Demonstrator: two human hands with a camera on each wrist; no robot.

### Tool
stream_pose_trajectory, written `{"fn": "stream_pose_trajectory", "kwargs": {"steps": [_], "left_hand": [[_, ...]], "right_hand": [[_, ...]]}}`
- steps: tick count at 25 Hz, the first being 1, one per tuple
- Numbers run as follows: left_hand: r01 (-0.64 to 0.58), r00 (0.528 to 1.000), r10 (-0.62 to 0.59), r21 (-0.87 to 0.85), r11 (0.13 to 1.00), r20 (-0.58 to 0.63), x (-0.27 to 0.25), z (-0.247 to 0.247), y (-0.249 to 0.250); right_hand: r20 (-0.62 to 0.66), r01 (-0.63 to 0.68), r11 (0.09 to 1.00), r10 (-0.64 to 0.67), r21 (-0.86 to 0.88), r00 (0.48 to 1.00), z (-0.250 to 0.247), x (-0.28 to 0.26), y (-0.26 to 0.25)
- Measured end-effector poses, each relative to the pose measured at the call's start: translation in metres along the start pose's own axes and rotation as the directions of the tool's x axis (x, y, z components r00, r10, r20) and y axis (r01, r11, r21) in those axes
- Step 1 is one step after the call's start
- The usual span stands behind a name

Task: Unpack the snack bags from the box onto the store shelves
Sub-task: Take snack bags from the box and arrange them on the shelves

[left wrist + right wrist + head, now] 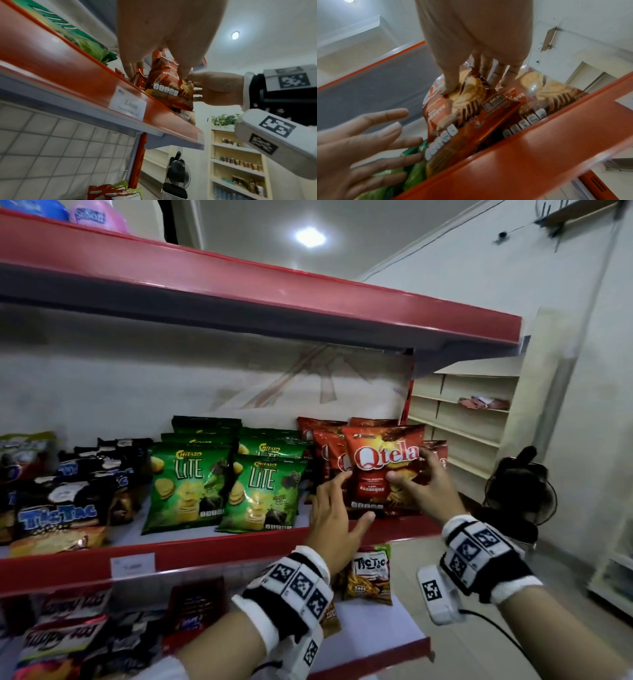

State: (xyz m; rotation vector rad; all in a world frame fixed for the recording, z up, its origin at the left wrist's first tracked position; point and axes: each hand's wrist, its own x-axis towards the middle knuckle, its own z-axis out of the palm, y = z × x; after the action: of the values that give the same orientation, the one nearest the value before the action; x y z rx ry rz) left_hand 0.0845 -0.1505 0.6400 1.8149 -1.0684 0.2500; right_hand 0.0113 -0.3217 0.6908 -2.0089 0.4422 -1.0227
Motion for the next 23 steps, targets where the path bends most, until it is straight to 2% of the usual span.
{"fn": "stream_pose_trajectory", "kwargs": {"steps": [4,11,13,15,18,21,23], "left_hand": [[0.059,0.998,-0.057,0.047,0.997,-0.029,0.009,0.014,-0.004],[0.002,0.987,0.004,0.042,0.999,-0.160,0.010,0.016,-0.005],[0.043,0.987,-0.025,0.112,0.993,-0.160,0.012,0.015,-0.005],[0.110,0.987,-0.089,0.158,0.981,-0.135,0.014,0.014,-0.005],[0.158,0.983,-0.138,0.173,0.972,-0.122,0.016,0.012,-0.004],[0.166,0.984,-0.149,0.197,0.966,-0.100,0.016,0.011,-0.004],[0.174,0.984,-0.160,0.216,0.961,-0.080,0.017,0.011,-0.004]], "right_hand": [[0.002,-0.037,0.999,0.037,-0.021,0.999,0.014,0.004,0.016],[-0.023,0.040,0.996,-0.042,-0.076,0.999,0.025,-0.001,0.021],[-0.039,0.084,0.992,-0.088,-0.097,0.995,0.026,-0.004,0.023],[-0.132,0.125,0.987,-0.138,-0.102,0.982,0.024,-0.006,0.025],[-0.297,0.059,0.987,-0.101,-0.147,0.950,0.014,-0.006,0.033],[-0.243,-0.073,0.961,0.006,-0.267,0.970,0.003,-0.002,0.043],[-0.183,-0.094,0.958,0.044,-0.272,0.982,-0.003,0.004,0.050]]}}
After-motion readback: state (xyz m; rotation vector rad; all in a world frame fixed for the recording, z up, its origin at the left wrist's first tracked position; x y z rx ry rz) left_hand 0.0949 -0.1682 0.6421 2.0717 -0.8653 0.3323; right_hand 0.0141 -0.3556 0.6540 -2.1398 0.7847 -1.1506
